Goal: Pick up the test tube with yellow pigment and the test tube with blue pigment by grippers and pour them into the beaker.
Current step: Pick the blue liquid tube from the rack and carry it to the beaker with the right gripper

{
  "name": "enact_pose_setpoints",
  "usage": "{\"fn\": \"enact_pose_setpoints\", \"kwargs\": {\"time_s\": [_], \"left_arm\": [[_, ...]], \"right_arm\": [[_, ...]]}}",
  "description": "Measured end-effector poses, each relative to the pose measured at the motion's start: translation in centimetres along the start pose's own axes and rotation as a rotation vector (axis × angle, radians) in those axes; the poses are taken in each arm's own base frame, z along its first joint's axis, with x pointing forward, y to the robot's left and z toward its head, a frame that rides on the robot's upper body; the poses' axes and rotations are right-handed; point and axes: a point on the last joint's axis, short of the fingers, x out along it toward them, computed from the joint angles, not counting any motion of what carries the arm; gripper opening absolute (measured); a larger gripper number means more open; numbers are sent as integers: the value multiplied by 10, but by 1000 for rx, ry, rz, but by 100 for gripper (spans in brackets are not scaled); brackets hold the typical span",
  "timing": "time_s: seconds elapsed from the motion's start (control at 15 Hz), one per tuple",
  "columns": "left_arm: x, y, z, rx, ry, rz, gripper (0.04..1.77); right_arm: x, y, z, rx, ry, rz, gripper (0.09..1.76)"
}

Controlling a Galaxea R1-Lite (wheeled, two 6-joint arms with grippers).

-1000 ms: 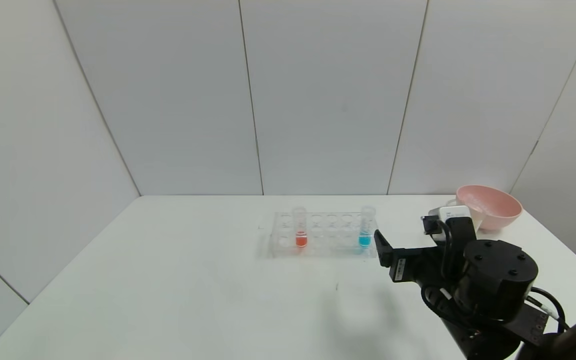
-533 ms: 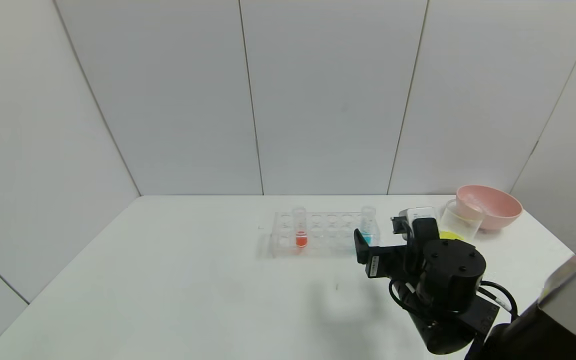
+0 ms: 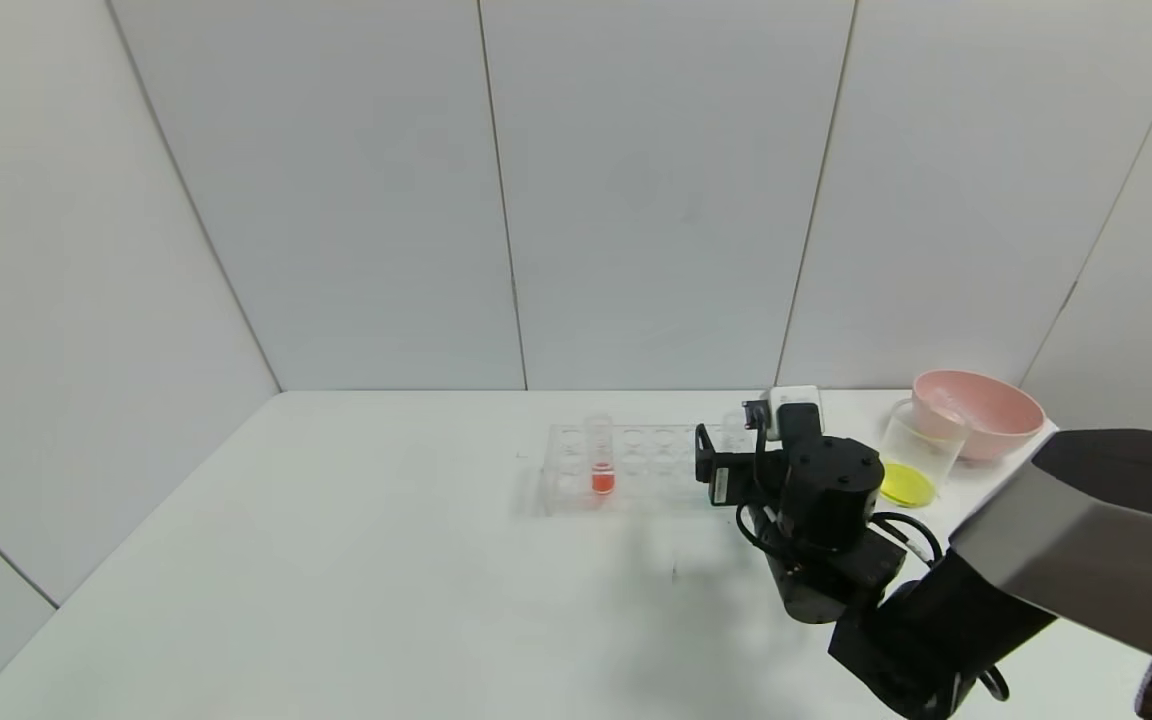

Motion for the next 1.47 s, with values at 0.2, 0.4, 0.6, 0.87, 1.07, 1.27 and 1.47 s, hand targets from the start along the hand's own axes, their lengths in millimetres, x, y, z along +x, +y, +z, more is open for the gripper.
{"fn": "enact_pose_setpoints", "kwargs": {"time_s": [0.2, 0.4, 0.6, 0.87, 1.07, 1.27, 1.47], "left_arm": [[0, 0, 0, 0, 0, 0, 176], [0, 0, 0, 0, 0, 0, 176], [0, 0, 0, 0, 0, 0, 176], [0, 0, 0, 0, 0, 0, 176], [0, 0, 0, 0, 0, 0, 176], [0, 0, 0, 0, 0, 0, 176], [0, 0, 0, 0, 0, 0, 176]], "right_arm": [[18, 0, -5, 1, -1, -13, 170], [23, 1, -8, 4, -5, -1, 170], [24, 1, -10, 7, -2, -3, 170], [24, 0, -9, 10, -6, -10, 107], [23, -1, -8, 10, -6, -12, 76], [22, -1, -7, 10, -6, -13, 51], [22, -1, -4, 12, -10, -14, 51]]}}
